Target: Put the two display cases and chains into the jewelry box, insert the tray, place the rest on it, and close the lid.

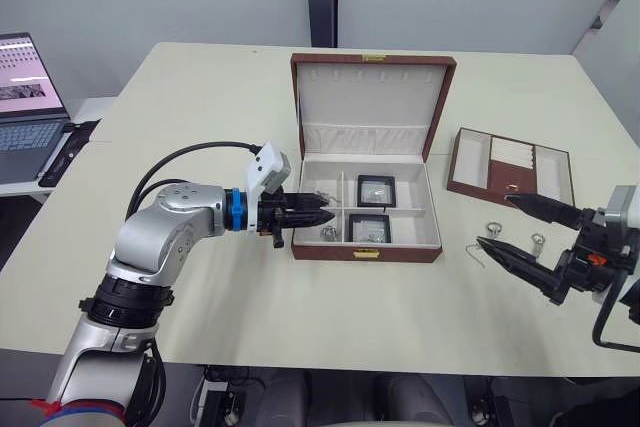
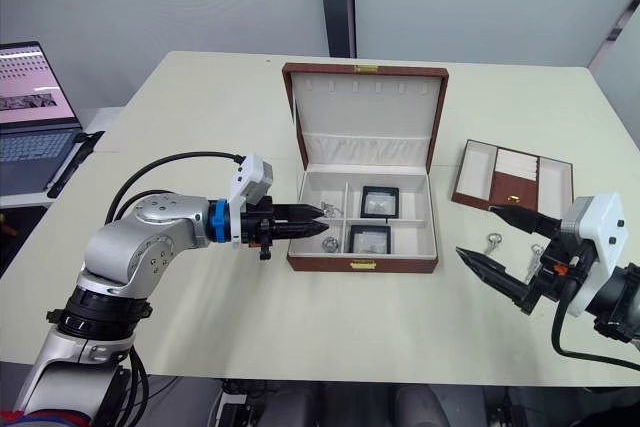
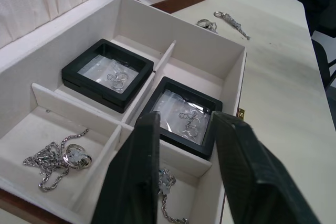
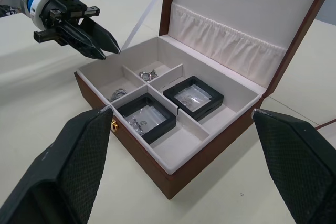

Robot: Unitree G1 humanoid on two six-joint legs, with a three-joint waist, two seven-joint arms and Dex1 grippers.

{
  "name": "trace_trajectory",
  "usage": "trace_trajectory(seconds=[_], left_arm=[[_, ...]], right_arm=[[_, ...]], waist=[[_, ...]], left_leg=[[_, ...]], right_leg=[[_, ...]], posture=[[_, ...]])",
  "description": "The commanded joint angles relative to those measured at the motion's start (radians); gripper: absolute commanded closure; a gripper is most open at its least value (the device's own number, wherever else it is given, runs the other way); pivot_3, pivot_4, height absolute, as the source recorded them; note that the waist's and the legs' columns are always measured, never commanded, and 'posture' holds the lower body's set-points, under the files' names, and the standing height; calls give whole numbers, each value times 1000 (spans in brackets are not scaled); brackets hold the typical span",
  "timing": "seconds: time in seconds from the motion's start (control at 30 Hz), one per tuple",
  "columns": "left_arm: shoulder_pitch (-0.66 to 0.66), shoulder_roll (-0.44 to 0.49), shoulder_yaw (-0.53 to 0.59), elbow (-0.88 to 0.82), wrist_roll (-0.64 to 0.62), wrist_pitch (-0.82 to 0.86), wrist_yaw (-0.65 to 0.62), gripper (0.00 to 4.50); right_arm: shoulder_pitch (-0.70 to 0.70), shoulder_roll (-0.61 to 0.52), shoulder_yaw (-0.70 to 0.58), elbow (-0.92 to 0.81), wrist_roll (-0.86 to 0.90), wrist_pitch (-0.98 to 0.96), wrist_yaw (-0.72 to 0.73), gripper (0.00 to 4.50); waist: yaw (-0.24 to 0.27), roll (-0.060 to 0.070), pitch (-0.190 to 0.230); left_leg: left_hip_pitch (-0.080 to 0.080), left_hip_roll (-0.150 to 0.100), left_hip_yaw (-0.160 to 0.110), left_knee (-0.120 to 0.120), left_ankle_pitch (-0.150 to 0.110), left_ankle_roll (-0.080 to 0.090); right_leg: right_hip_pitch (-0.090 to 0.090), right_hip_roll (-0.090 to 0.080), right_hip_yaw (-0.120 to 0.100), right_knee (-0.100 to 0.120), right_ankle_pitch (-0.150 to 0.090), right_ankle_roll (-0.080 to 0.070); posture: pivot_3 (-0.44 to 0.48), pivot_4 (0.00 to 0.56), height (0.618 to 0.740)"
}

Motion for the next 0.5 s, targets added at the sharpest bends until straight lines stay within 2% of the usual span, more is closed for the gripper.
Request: trace_trajectory(seconds=[0.03,0.2,0.33,0.43,0.5], left_arm=[[4,5,28,-39,-13,5,5,1759],[18,21,69,-48,-45,26,-5,115],[51,47,128,-62,-75,18,-16,19],[91,79,248,-58,-152,60,-7,19],[113,99,288,-57,-167,67,-3,19]], right_arm=[[-4,-13,-20,-14,15,-14,9,0],[-2,-14,-12,29,-3,-21,41,0],[-1,-22,-7,107,-44,-38,89,0],[0,-37,-12,223,-101,-72,147,0],[-3,-42,-10,282,-130,-96,177,0]], waist=[[0,0,0],[0,0,0],[-1,0,0],[-2,0,0],[-2,0,0]], left_leg=[[0,0,0,0,0,0],[0,0,0,0,0,0],[0,0,0,0,0,0],[0,0,0,0,0,0],[0,1,0,0,0,0]], right_leg=[[0,0,0,0,0,0],[0,0,0,0,0,0],[0,0,0,0,0,0],[0,0,0,0,0,0],[0,0,0,0,0,0]], posture=[[0,150,740],[0,150,740],[0,150,740],[0,150,740],[0,150,740]])
